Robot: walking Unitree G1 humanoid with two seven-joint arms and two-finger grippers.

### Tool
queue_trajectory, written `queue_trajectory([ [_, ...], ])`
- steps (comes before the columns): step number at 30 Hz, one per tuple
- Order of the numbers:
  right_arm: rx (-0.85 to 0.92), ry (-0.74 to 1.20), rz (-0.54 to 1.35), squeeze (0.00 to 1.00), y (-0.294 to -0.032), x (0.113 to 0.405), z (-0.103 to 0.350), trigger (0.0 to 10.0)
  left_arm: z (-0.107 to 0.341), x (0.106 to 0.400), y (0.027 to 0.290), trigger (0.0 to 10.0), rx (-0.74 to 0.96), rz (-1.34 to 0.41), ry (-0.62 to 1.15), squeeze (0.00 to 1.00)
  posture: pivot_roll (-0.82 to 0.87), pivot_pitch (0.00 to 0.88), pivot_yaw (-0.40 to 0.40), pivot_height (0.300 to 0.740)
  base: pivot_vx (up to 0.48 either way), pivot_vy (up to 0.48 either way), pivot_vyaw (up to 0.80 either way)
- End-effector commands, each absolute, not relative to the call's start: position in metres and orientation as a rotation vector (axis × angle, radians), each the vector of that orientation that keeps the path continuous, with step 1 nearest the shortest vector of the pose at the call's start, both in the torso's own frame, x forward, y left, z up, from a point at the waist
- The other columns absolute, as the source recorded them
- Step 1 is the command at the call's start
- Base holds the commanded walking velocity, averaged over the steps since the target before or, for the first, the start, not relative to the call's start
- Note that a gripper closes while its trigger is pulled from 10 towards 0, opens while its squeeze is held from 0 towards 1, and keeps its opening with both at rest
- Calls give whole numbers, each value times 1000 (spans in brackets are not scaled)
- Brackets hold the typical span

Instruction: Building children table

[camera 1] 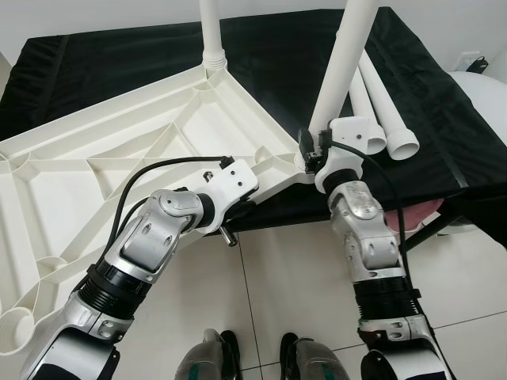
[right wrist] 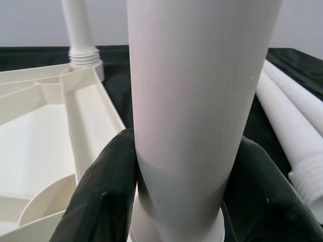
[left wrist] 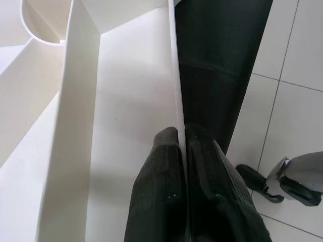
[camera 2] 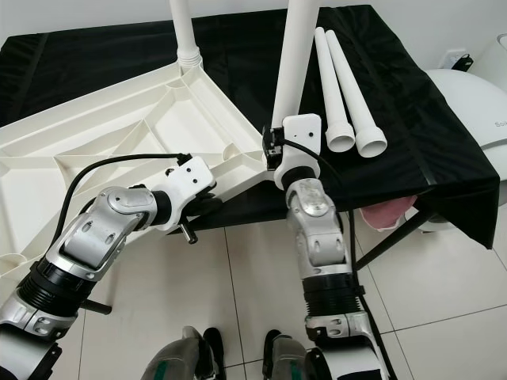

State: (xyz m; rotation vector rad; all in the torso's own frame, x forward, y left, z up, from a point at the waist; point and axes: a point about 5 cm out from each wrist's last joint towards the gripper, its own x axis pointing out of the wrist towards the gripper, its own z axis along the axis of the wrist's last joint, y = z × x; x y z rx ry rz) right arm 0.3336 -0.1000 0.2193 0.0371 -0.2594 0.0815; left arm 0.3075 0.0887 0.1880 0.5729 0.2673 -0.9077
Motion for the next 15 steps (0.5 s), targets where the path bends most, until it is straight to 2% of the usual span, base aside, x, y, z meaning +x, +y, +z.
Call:
queue_trajectory([
  [1,50,-285,59,0,-94,329,225,10000,187,307,87,10000,603,-893,253,0,-80,162,25,740,0,0,0],
  [5,49,-279,44,0,-91,328,224,10000,187,307,87,10000,603,-893,252,0,-79,160,25,740,0,0,0],
  [15,24,-224,-164,0,-86,334,217,10000,187,307,86,10000,604,-898,250,0,-81,157,30,740,0,0,0],
])
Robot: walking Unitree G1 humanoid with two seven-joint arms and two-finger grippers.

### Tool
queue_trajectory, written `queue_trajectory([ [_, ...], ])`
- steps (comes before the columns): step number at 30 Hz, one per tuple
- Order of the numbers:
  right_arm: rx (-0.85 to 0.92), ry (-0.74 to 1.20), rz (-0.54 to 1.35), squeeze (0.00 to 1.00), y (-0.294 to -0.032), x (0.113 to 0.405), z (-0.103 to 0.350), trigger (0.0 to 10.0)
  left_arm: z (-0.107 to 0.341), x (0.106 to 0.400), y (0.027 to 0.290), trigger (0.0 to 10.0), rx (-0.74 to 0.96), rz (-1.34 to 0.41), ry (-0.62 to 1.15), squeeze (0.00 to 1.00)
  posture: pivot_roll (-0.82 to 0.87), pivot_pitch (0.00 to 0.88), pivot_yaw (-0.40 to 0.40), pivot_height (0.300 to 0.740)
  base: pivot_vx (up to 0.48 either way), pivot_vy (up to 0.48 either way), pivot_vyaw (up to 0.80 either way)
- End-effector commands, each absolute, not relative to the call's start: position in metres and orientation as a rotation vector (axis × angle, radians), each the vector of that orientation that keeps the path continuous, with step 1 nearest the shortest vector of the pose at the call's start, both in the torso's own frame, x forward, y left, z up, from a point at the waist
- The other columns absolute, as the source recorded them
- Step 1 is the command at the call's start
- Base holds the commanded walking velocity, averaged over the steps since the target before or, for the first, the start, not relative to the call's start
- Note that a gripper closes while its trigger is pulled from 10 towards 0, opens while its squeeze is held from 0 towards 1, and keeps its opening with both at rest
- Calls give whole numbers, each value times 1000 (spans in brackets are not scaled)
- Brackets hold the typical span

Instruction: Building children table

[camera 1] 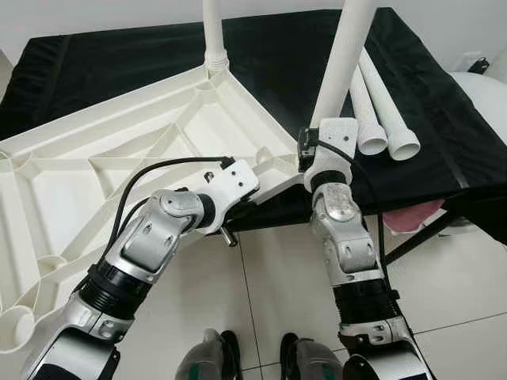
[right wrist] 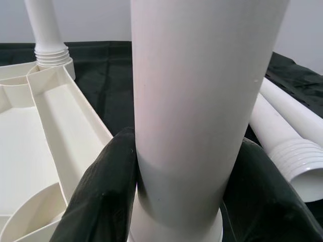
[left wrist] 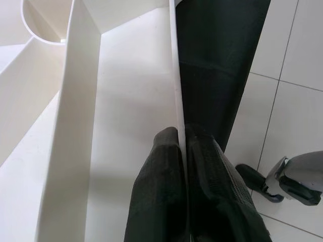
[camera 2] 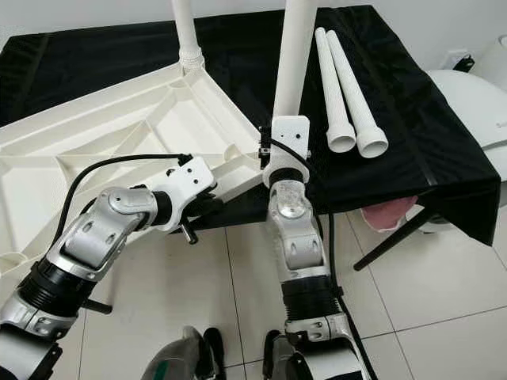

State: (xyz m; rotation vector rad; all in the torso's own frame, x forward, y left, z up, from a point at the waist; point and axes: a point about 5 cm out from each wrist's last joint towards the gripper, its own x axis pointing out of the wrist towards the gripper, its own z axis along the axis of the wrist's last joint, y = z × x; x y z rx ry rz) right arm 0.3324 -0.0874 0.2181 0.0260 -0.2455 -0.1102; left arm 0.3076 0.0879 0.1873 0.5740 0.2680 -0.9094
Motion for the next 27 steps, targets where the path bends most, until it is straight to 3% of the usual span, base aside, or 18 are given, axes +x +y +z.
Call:
queue_trajectory([
  [1,19,-218,-183,0,-86,335,216,10000,188,307,86,10000,604,-898,250,0,-81,158,30,740,0,0,0],
  [20,38,-191,-251,27,-94,334,209,10000,189,308,88,10000,606,-893,251,0,-82,172,38,740,0,0,0],
  [21,40,-191,-252,1000,-94,334,209,10000,189,308,88,10000,606,-893,251,0,-82,172,38,740,0,0,0],
  [25,41,-193,-257,1000,-96,334,209,10000,189,308,88,10000,606,-894,252,0,-81,173,39,740,0,0,0],
  [26,41,-194,-259,396,-96,334,209,10000,189,308,88,10000,606,-894,252,0,-81,173,39,740,0,0,0],
  [27,41,-194,-259,396,-96,334,209,10000,189,308,88,10000,606,-894,252,0,-81,173,39,740,0,0,0],
])
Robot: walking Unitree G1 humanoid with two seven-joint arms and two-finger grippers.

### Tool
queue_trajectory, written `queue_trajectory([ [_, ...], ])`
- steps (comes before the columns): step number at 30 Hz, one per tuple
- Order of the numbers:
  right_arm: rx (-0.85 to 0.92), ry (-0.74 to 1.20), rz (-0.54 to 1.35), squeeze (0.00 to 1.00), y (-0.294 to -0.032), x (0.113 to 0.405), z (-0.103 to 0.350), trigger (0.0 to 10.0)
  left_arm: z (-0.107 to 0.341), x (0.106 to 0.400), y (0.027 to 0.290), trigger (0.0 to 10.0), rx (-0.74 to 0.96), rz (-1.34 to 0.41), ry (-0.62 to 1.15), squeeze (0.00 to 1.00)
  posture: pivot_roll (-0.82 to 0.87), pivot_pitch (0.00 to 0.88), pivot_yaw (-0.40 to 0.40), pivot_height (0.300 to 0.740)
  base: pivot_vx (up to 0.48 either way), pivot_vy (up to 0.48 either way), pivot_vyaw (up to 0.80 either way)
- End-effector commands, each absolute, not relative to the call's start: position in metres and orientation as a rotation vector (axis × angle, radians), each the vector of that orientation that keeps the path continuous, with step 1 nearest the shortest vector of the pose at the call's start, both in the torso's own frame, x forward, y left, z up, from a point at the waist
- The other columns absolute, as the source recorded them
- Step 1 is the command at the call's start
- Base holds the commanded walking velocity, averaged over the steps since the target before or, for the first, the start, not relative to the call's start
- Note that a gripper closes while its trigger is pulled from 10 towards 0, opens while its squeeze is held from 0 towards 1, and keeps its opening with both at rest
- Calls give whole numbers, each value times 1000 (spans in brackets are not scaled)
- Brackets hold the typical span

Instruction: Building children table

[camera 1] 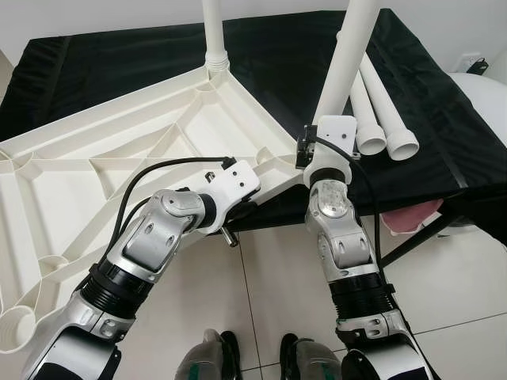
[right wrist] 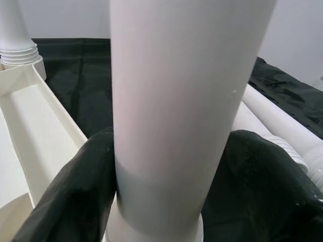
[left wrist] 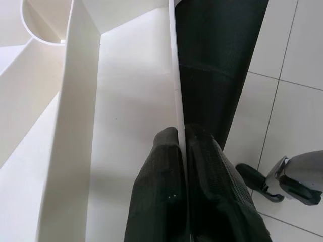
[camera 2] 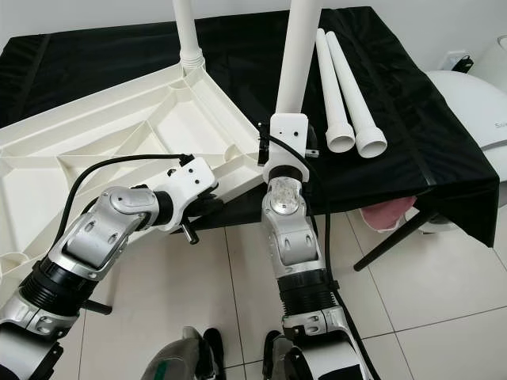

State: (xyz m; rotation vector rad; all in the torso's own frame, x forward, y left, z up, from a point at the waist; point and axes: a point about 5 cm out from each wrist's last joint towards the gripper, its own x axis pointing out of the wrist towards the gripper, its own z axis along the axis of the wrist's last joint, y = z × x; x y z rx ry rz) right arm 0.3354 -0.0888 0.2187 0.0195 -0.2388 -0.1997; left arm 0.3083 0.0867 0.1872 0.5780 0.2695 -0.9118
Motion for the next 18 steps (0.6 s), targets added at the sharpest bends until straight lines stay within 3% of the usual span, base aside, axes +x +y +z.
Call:
queue_trajectory([
  [1,41,-192,-259,0,-97,334,209,10000,189,308,88,10000,606,-894,252,0,-81,171,39,740,0,0,0],
  [2,41,-192,-259,0,-97,334,209,10000,189,308,88,10000,606,-894,252,0,-81,171,39,740,0,0,0],
  [3,42,-191,-259,1000,-99,335,209,10000,189,308,88,10000,606,-895,253,0,-81,171,39,740,0,0,0],
  [5,37,-193,-259,1000,-101,335,209,10000,189,308,88,10000,607,-894,252,0,-81,168,37,740,0,0,0],
  [6,38,-194,-245,702,-102,336,209,10000,189,308,88,10000,607,-894,252,0,-81,168,37,740,0,0,0],
  [8,38,-194,-245,702,-102,336,209,10000,189,308,88,10000,607,-894,252,0,-81,168,37,740,0,0,0],
  [9,37,-198,-231,0,-104,338,210,10000,189,308,88,10000,606,-893,251,0,-80,165,35,740,0,0,0],
  [18,113,-170,78,0,-119,353,214,10000,188,307,87,10000,606,-892,251,0,-80,155,24,740,0,0,0],
])
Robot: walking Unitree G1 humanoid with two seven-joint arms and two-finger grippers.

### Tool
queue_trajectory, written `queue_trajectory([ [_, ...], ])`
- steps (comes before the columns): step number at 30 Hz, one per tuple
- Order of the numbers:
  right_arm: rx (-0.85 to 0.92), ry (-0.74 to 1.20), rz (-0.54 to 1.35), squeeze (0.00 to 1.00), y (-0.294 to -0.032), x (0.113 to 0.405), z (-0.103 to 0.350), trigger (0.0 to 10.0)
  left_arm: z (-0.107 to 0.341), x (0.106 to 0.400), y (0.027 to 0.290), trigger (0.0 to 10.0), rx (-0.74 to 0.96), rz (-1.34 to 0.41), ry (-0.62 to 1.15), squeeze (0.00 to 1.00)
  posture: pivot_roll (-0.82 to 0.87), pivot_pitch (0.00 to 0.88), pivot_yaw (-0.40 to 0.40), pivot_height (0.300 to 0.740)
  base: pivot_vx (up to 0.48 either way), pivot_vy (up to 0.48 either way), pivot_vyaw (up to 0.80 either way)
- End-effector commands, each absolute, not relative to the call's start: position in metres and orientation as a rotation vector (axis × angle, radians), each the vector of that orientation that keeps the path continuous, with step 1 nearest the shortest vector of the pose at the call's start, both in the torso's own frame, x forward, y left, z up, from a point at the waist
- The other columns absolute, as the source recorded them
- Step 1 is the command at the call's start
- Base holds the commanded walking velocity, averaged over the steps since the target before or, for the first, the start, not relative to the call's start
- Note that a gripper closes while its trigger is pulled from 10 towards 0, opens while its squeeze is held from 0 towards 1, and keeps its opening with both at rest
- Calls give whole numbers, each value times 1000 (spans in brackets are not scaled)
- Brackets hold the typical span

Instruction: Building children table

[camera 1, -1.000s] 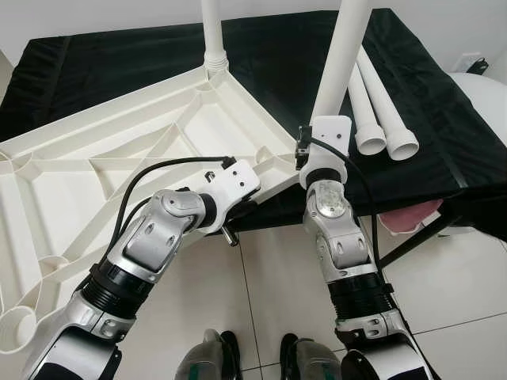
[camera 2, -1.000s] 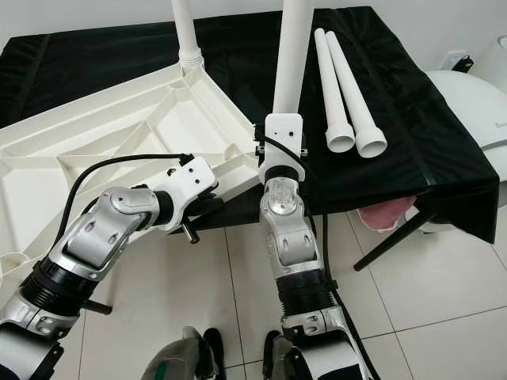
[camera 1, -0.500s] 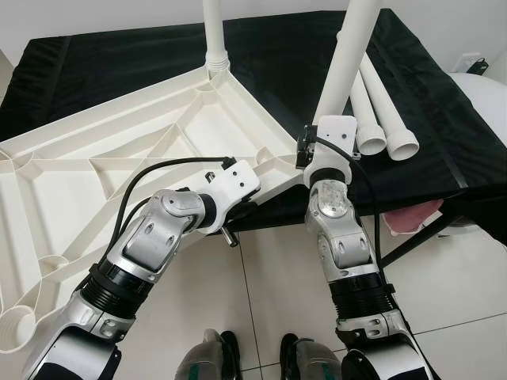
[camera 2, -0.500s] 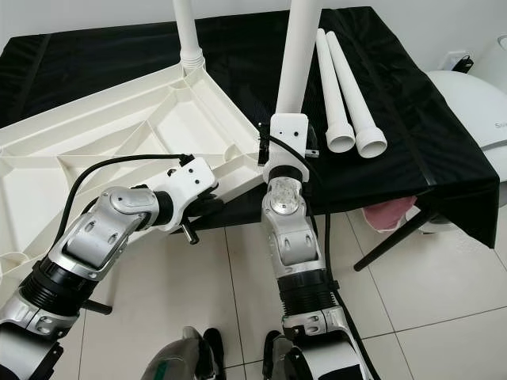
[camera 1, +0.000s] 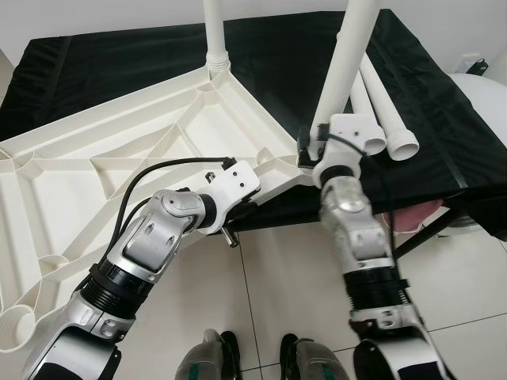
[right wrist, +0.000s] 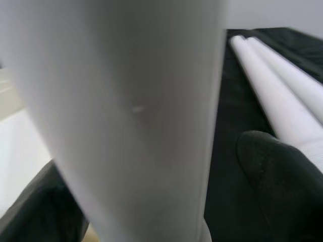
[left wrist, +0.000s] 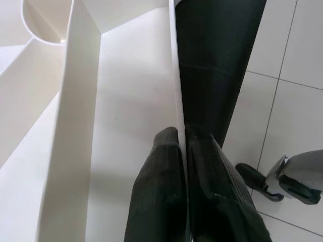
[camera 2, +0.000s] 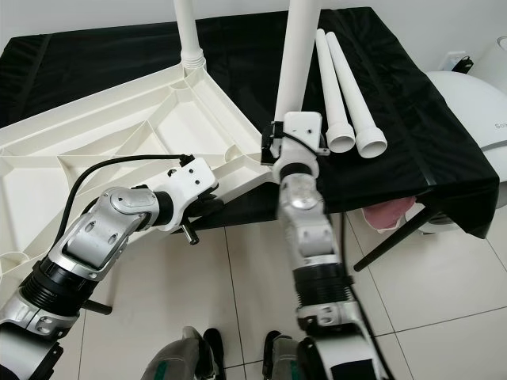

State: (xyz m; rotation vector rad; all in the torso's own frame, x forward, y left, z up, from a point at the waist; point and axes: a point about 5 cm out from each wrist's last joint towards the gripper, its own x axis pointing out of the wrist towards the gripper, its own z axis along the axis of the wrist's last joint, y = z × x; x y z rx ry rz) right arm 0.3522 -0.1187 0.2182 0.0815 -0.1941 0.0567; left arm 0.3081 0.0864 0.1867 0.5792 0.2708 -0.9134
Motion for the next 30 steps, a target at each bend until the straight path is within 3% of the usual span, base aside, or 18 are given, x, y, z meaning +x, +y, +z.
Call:
queue_trajectory([
  [1,96,-186,122,0,-124,354,216,10000,187,307,87,10000,604,-892,251,0,-80,155,24,740,0,0,0],
  [5,85,-187,175,0,-128,356,218,10000,187,307,87,10000,603,-892,250,0,-79,153,20,740,0,0,0],
  [10,-24,-209,414,0,-131,355,227,10000,186,306,86,10000,599,-894,250,0,-83,145,15,740,0,0,0],
  [16,-37,-245,577,0,-132,351,234,10000,186,305,85,10000,601,-898,250,0,-82,142,19,740,0,0,0],
  [30,-70,-188,646,0,-164,356,231,10000,186,306,86,10000,611,-901,251,0,-85,141,28,740,0,0,0],
])
